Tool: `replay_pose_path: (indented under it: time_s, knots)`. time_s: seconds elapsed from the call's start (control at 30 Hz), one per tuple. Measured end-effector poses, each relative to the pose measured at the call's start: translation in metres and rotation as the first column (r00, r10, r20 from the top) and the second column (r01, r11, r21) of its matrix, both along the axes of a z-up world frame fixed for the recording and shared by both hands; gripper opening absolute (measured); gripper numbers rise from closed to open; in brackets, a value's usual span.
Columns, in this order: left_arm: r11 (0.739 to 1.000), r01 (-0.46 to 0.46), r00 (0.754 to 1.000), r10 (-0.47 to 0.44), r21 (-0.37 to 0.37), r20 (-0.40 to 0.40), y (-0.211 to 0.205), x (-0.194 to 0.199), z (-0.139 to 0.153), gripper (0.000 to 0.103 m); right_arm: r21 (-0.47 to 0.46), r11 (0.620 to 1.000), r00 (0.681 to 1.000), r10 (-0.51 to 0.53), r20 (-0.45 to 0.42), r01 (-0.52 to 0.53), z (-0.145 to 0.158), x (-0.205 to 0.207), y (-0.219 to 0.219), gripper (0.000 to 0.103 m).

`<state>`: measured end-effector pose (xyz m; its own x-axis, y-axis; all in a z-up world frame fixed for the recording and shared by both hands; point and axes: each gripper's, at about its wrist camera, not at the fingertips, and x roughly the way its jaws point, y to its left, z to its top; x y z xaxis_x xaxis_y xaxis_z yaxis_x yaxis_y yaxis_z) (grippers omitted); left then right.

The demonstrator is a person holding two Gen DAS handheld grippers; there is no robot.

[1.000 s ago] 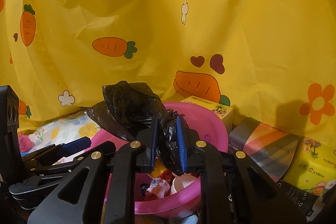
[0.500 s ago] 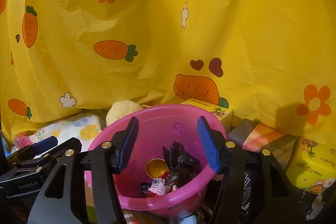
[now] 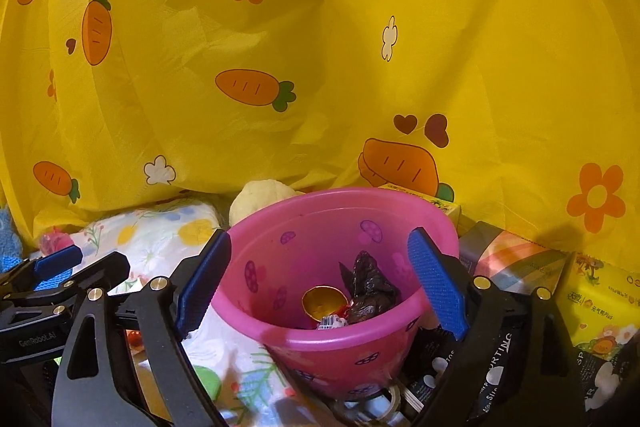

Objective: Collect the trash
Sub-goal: 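Move both grippers back over the remaining trash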

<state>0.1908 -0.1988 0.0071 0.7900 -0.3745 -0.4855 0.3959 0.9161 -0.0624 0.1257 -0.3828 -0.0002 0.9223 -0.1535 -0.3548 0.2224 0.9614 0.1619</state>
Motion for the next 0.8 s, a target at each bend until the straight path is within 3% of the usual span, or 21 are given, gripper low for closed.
replay_pose_path:
  time_s: [0.27,0.8]
  knots:
    - [0.995,-0.093,0.995,0.092,0.040,0.026,0.036,-0.021,-0.002,0.097,0.009,0.999,0.999,0.039,0.003,-0.039,-0.002,-0.018,0.028,0.087]
    - [0.975,-0.208,0.978,0.205,0.078,0.050,0.094,-0.059,-0.011,0.097,-0.083,0.989,0.993,0.121,0.014,-0.120,-0.001,-0.045,0.101,0.087]
